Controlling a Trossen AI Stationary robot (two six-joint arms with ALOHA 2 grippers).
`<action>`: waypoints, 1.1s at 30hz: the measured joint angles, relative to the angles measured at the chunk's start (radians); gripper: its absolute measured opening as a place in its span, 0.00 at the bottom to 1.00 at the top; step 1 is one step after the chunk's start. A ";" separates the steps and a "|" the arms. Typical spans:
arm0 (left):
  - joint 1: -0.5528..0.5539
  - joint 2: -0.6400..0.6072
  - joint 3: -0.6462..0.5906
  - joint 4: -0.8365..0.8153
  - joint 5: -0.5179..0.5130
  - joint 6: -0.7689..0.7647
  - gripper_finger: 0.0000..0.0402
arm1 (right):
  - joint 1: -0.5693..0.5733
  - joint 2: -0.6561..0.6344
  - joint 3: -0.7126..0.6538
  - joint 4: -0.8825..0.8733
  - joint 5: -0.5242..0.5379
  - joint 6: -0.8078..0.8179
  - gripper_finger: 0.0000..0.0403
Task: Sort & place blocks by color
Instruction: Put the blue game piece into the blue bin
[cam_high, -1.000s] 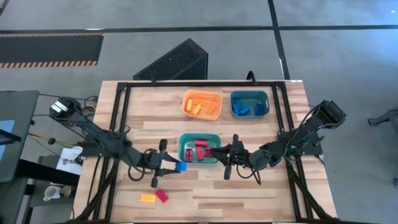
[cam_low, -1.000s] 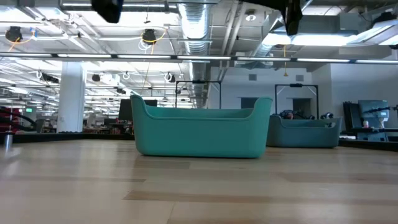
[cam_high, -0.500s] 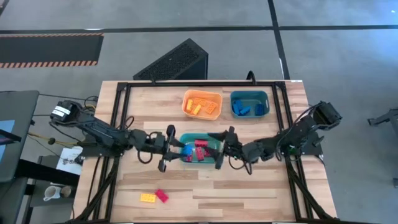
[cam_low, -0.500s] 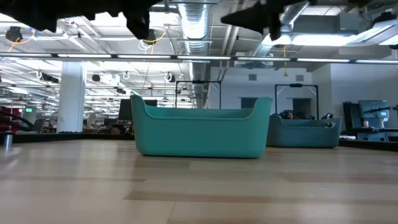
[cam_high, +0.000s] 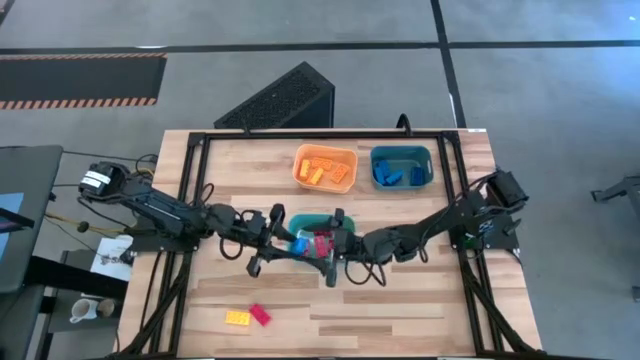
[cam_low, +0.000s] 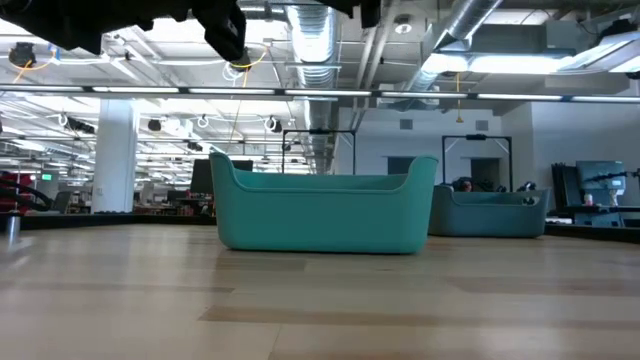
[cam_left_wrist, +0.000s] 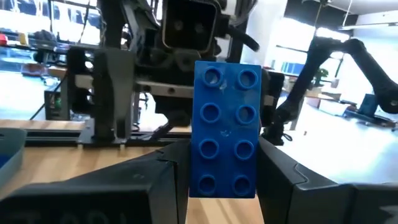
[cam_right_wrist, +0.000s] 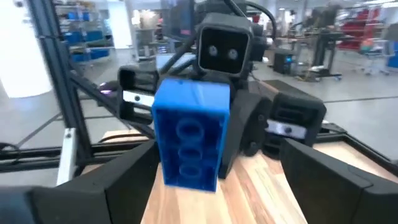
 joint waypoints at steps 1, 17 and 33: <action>-0.002 0.001 0.003 -0.001 -0.003 0.000 0.26 | -0.002 -0.009 0.002 -0.014 -0.022 -0.004 0.88; 0.000 0.003 -0.003 -0.057 -0.031 0.022 0.26 | -0.063 0.064 0.061 0.012 -0.152 0.179 0.72; 0.001 0.002 -0.003 -0.051 -0.047 0.022 0.26 | -0.051 0.055 0.060 -0.054 -0.141 0.165 0.64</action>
